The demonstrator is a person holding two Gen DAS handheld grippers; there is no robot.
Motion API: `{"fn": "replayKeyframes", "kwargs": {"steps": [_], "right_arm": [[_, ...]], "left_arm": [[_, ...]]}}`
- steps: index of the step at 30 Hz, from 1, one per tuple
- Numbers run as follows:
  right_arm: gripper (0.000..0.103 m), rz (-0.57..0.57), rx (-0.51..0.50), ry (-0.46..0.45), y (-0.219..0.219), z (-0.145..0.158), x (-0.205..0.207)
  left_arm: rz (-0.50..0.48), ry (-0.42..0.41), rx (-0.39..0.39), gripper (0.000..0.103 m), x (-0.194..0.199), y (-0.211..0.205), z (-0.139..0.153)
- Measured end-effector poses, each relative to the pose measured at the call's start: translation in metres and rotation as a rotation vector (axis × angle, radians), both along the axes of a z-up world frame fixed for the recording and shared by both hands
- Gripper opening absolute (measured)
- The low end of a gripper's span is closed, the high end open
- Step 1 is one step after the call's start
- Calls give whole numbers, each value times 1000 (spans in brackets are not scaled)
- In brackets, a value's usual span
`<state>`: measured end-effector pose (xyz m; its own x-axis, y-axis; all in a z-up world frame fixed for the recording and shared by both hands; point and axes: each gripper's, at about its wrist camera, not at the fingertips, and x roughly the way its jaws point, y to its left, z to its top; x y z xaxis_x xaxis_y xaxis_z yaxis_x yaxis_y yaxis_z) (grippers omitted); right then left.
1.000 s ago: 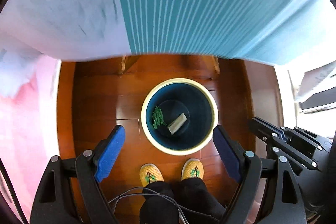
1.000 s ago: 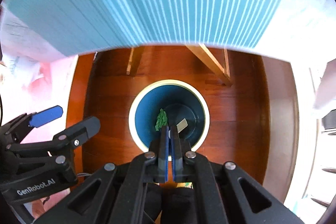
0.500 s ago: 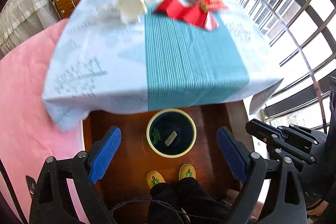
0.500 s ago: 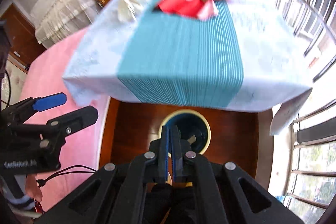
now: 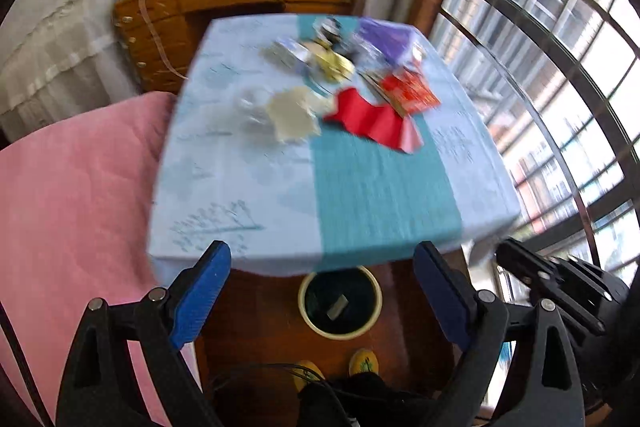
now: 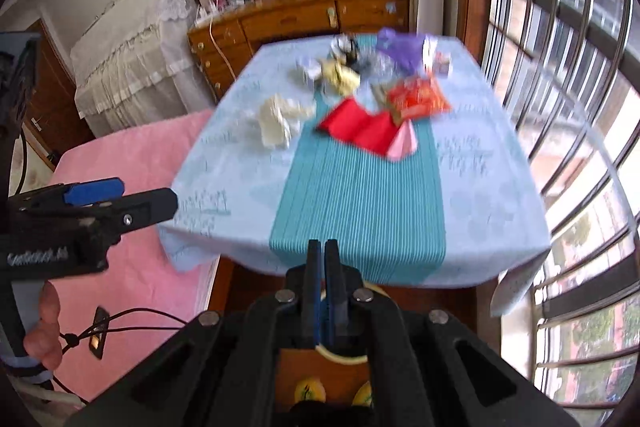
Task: Collect trash
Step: 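Raise both tools from the bin back over the table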
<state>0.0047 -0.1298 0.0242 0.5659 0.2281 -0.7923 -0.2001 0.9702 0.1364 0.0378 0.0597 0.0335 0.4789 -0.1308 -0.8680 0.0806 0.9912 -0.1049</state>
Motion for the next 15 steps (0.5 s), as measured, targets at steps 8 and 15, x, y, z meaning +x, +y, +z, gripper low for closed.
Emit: {"fn": "replayKeyframes", "kwargs": {"steps": [8, 15], "right_arm": [[2, 52, -17, -51, 30, 20, 25], [2, 92, -6, -34, 54, 23, 56]], "left_arm": [[60, -23, -13, 90, 17, 43, 11], [94, -5, -33, 90, 32, 67, 4]]}}
